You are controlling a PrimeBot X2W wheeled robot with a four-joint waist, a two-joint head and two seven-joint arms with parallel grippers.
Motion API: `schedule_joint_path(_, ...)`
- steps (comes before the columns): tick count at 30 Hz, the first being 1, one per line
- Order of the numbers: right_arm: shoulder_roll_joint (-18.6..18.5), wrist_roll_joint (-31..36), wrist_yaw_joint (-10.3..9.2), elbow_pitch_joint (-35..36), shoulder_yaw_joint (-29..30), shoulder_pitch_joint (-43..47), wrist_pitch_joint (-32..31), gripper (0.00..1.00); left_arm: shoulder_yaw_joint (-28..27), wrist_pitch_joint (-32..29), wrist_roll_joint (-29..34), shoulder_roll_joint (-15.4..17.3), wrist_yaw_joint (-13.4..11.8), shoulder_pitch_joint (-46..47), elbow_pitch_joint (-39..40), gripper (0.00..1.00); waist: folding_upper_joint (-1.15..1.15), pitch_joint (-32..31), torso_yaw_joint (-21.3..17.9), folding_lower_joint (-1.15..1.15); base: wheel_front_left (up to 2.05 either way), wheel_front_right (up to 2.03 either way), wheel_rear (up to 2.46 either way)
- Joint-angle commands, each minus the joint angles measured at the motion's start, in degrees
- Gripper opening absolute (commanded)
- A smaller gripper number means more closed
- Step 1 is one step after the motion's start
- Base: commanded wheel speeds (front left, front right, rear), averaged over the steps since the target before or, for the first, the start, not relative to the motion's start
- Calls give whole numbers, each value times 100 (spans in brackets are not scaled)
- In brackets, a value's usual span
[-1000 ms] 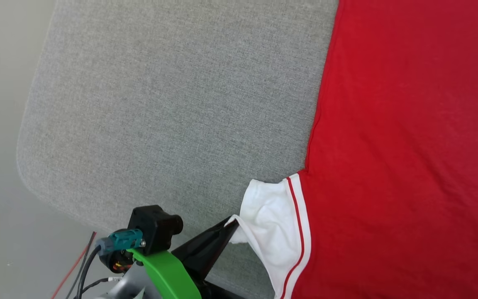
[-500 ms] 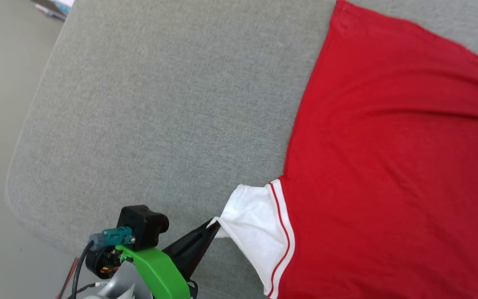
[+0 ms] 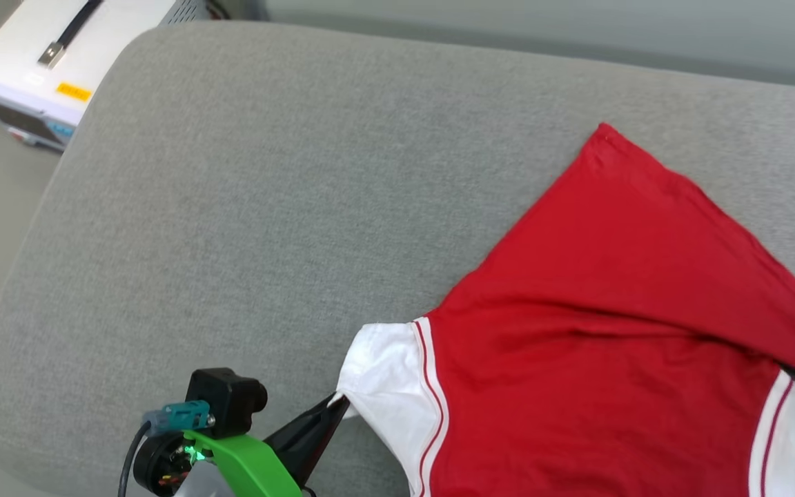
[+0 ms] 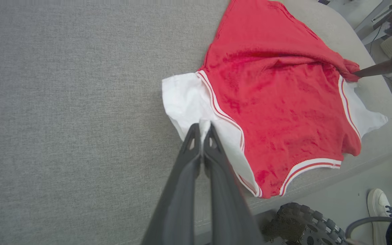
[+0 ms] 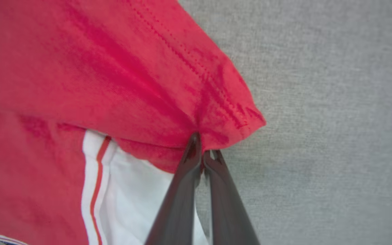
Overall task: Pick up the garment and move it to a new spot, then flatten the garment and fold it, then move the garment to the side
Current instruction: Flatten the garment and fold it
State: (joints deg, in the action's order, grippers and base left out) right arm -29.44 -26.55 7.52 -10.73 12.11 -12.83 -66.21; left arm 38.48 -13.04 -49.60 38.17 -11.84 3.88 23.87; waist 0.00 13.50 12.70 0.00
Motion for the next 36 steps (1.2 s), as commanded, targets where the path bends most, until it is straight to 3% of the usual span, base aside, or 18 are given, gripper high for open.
schedule_joint_path(1, 48, -32, -3, 103, 94, 211, 23, 0, -27, 67, -61, 2, -37, -64, -27, 0, 0, -356, -337, 0, 0, 0, 0)
schedule_joint_path(8, 411, -10, -3, 778, 489, 1187, -134, 0, -51, 245, -67, -105, -37, -91, -76, 0, 0, -473, -476, 0, 0, 0, 0)
schedule_joint_path(19, 738, 71, -3, 1021, 610, 1764, -246, 0, -26, 312, -55, -181, 31, -6, -146, 0, 0, -422, -481, 0, 0, 0, 0)
schedule_joint_path(20, 737, 58, -3, 1052, 595, 1756, -213, 25, -23, 314, -54, -186, 36, 4, -149, 0, 0, -414, -477, 0, 0, 0, 0)
schedule_joint_path(21, 720, 60, -3, 1088, 578, 1738, -161, 96, -22, 316, -54, -190, 38, 10, -151, 0, 0, -409, -474, 0, 0, 0, 0)
schedule_joint_path(22, 697, 39, -3, 1122, 545, 1712, -125, 100, -22, 318, -54, -193, 41, 17, -151, 0, 0, -398, -470, 0, 0, 0, 0)
schedule_joint_path(30, 217, -410, -3, 1990, 52, 969, -398, 100, -10, 308, -3, -187, 71, 126, -109, 0, 0, -124, -357, 0, 0, 0, 0)
schedule_joint_path(36, 94, -562, -3, 2483, -183, 78, -826, 100, 65, 286, -27, -285, 128, 194, -28, 0, 0, 246, -119, 0, 0, 0, 0)
